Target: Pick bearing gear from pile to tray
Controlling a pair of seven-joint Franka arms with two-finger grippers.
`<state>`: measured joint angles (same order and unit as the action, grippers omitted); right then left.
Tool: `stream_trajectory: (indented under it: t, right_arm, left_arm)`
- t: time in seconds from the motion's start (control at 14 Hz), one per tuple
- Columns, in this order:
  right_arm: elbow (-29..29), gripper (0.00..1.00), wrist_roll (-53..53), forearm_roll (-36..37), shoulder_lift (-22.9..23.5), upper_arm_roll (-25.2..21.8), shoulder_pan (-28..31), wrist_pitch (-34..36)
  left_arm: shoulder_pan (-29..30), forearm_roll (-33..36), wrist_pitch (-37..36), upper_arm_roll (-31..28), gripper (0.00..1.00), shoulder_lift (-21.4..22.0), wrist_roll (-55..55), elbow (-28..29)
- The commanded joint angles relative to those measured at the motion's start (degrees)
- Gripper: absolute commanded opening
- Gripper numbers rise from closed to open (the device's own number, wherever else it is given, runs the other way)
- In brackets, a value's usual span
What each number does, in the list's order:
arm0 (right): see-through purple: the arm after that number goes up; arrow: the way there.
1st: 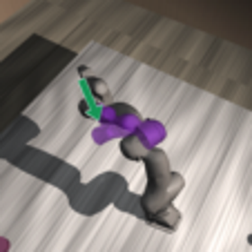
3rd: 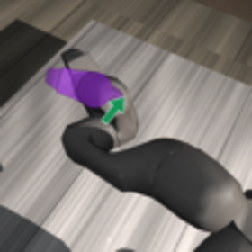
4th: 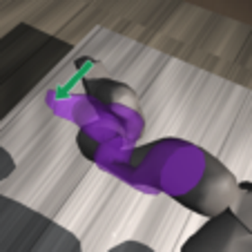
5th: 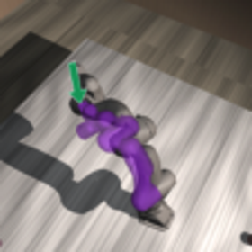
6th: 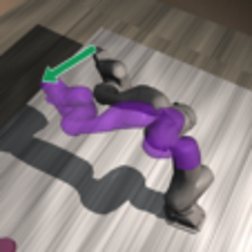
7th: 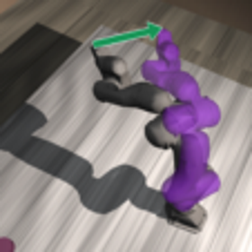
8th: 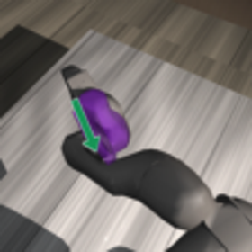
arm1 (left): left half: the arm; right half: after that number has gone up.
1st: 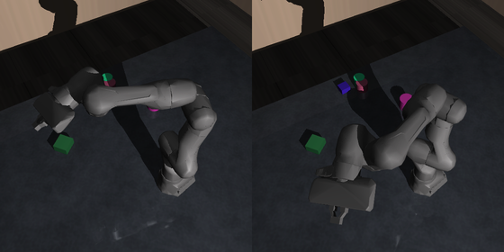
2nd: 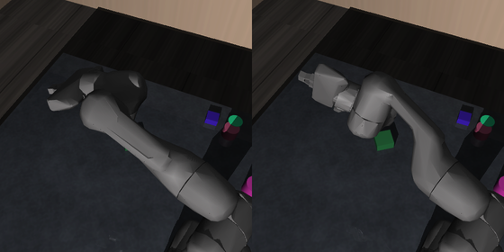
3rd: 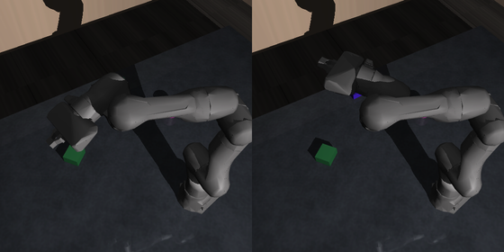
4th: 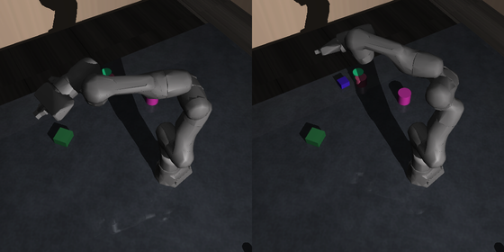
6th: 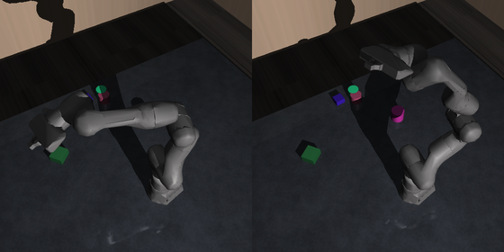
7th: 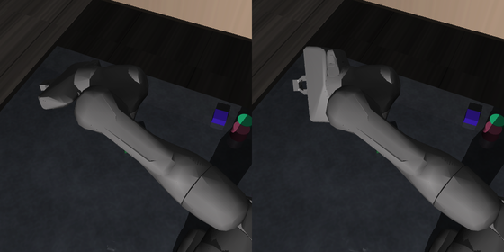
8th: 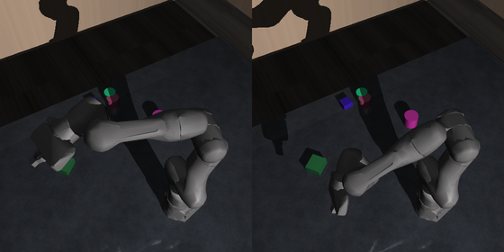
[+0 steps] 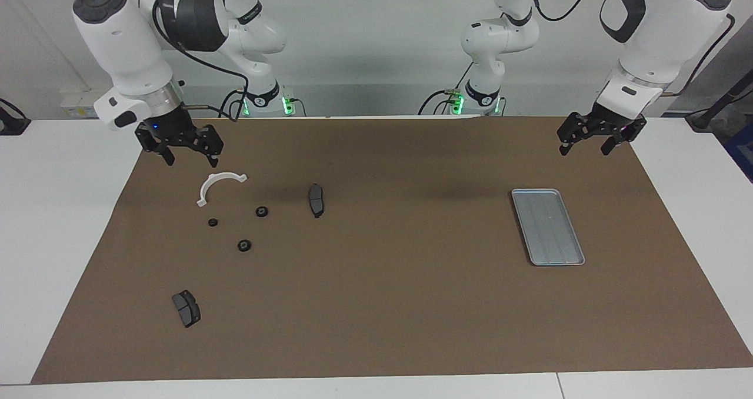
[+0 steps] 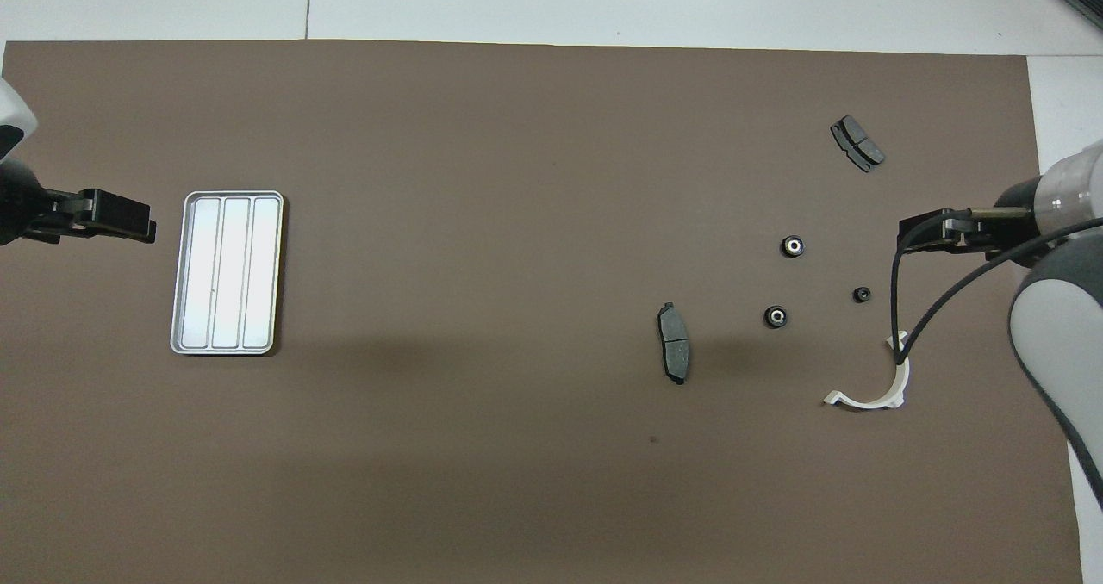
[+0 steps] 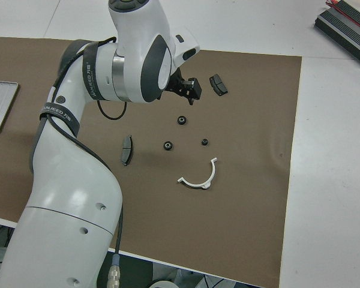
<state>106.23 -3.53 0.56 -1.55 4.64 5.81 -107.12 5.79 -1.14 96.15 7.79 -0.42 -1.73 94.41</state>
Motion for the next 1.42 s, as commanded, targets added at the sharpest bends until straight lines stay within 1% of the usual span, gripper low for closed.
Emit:
stream_trajectory:
  t: [0.0,0.28,0.5,0.64,0.93,1.0,1.28,1.35]
  right_arm:
    - [8.9,1.00,4.7,-0.4,-2.1,0.4,3.0,-8.3]
    - [15.4,1.00,8.2,-0.4,-0.6,0.4,5.4,-15.1]
    - [18.5,1.00,9.8,-0.4,2.4,0.4,6.6,-21.3]
    - [19.0,1.00,9.7,-0.4,5.1,0.5,6.2,-25.0]
    - [19.1,0.89,9.5,-0.3,9.5,0.4,5.9,-31.5]
    - [19.7,0.86,9.5,-0.3,9.9,0.5,5.8,-32.4]
    - [22.7,0.72,9.6,-0.3,9.9,0.5,5.8,-34.0]
    - [23.5,0.71,9.6,-0.3,9.8,0.5,5.8,-34.5]
  left_arm:
    - [0.9,-0.8,-0.3,0.2,1.00,1.8,-1.0,1.7]
    - [0.9,-0.8,-0.3,0.2,1.00,1.8,-1.0,1.8]
    - [0.9,-0.8,-0.3,0.2,1.00,1.8,-1.0,1.7]
    - [0.9,-0.8,-0.3,0.2,1.00,1.8,-0.9,1.7]
    - [0.1,-0.8,-0.4,0.7,1.00,1.8,-1.0,1.8]
    - [0.0,-0.8,-1.1,0.7,1.00,2.2,-1.0,2.1]
    - [0.6,-0.8,0.1,0.7,1.00,2.2,-1.6,1.9]
    - [0.8,-0.8,0.2,0.7,1.00,2.2,-1.7,1.7]
